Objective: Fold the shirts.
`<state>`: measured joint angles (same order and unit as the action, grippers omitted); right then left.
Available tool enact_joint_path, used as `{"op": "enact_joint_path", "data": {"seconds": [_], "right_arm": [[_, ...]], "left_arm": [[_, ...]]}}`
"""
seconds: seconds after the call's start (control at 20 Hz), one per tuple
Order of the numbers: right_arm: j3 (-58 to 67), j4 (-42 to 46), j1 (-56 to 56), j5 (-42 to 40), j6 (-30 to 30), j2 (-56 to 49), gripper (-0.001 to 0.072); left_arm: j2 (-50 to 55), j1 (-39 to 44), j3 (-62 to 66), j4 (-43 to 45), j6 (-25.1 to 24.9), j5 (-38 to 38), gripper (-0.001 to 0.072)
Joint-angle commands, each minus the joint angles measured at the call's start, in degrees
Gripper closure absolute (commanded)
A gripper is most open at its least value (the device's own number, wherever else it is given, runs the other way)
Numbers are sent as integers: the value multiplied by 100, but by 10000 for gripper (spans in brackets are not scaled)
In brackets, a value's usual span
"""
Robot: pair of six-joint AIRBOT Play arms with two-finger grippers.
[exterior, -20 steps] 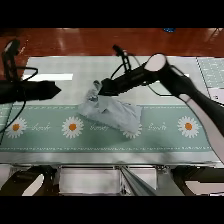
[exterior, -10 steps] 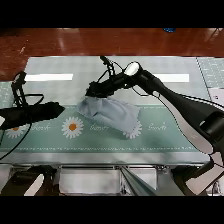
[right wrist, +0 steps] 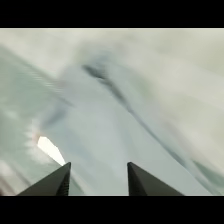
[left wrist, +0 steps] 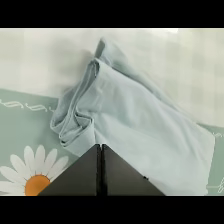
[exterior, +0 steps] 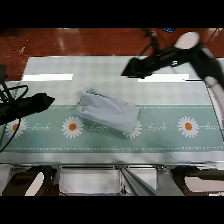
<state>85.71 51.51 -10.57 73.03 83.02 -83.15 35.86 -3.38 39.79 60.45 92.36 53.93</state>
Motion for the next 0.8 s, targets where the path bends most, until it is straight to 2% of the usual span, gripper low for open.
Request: {"op": "enact_joint_path", "data": {"seconds": [0.0, 0.1, 0.15, 0.25, 0.4, 0.5, 0.65, 0.75], "right_arm": [[-2109, 2288, 697, -793, 1377, 2000, 299], [-3847, 2024, 675, -1947, 1976, 2953, 299], [-4625, 1606, 614, -2433, 2201, 3233, 299], [-5687, 584, 448, -3047, 2203, 3292, 299], [-6096, -402, -13, -3407, 1700, 2723, 299], [-5943, -1220, -229, -3425, 1047, 2061, 299], [-5549, -2627, -289, -3010, -195, 1152, 299], [-5294, -3195, -299, -2809, -601, 713, 300]], "left_arm": [[-70, -140, 90, -13, -15, 168, 684], [-68, 48, 72, -9, -17, 201, 684], [-59, 151, 74, -9, -15, 197, 684], [-35, 348, 72, -7, -15, 184, 684], [-33, 527, 72, -9, -11, 111, 684], [-33, 535, 74, -11, -9, 116, 684], [-33, 535, 74, -55, -9, 122, 684], [-33, 535, 72, -55, -9, 160, 684]]}}
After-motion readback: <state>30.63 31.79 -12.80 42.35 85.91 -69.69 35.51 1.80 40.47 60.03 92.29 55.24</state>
